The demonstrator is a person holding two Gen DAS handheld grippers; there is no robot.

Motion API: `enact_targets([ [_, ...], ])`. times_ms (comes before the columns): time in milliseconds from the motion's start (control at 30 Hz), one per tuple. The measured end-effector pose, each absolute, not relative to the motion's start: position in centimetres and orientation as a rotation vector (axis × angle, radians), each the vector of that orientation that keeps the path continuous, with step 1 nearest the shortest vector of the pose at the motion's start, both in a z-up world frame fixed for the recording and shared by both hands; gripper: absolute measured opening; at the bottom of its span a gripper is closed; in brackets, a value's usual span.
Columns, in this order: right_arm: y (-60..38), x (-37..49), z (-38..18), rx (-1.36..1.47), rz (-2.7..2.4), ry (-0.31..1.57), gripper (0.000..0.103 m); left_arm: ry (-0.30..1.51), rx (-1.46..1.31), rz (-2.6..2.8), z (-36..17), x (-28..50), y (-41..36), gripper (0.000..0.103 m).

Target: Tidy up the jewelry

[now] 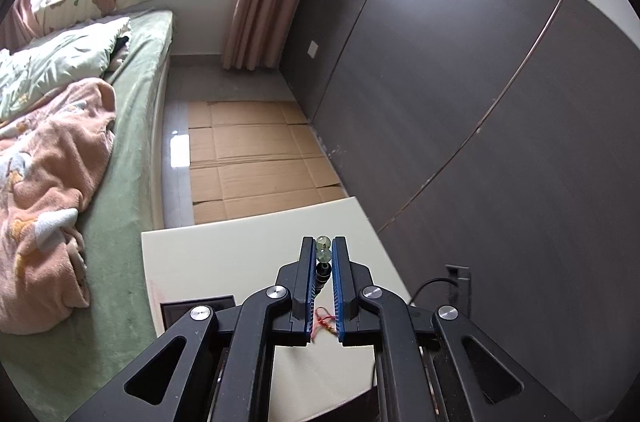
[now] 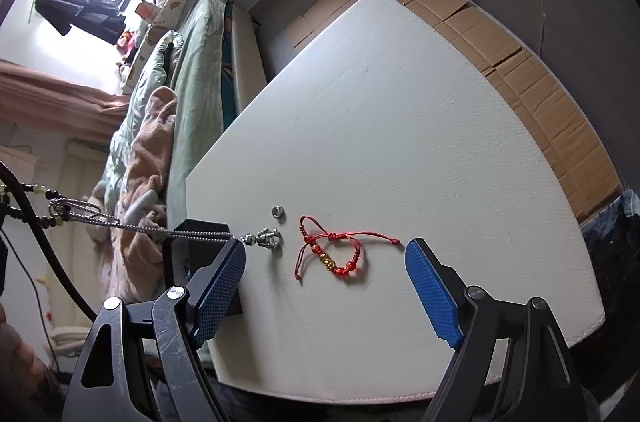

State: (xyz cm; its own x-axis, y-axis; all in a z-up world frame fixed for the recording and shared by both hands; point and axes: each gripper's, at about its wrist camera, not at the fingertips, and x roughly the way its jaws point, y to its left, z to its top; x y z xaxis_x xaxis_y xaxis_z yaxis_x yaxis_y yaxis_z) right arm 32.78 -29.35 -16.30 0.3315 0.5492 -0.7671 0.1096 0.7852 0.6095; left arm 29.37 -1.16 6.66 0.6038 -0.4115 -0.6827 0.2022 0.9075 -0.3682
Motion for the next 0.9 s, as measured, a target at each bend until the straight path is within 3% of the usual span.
enact_targets([
  [600,-23.4,33.0,-15.6,0.657,0.509,1.207,0.082,0.862,-0.272,-0.429,6.5,28.1,-1.7,0.008],
  [733,-21.6,32.7,-13.7,0.685,0.623,1.120,0.082,0.872,-0.274,-0.425,6.1,27.8,-1.3,0.008],
  [867,-20.6,32.1,-11.6,0.706,0.708,0.998,0.063,0.887,-0.282,-0.410,5.4,27.5,-0.4,0.008],
  [900,-20.3,32.0,-11.4,0.710,0.722,0.982,0.048,0.889,-0.285,-0.405,5.3,27.5,-0.2,0.008],
])
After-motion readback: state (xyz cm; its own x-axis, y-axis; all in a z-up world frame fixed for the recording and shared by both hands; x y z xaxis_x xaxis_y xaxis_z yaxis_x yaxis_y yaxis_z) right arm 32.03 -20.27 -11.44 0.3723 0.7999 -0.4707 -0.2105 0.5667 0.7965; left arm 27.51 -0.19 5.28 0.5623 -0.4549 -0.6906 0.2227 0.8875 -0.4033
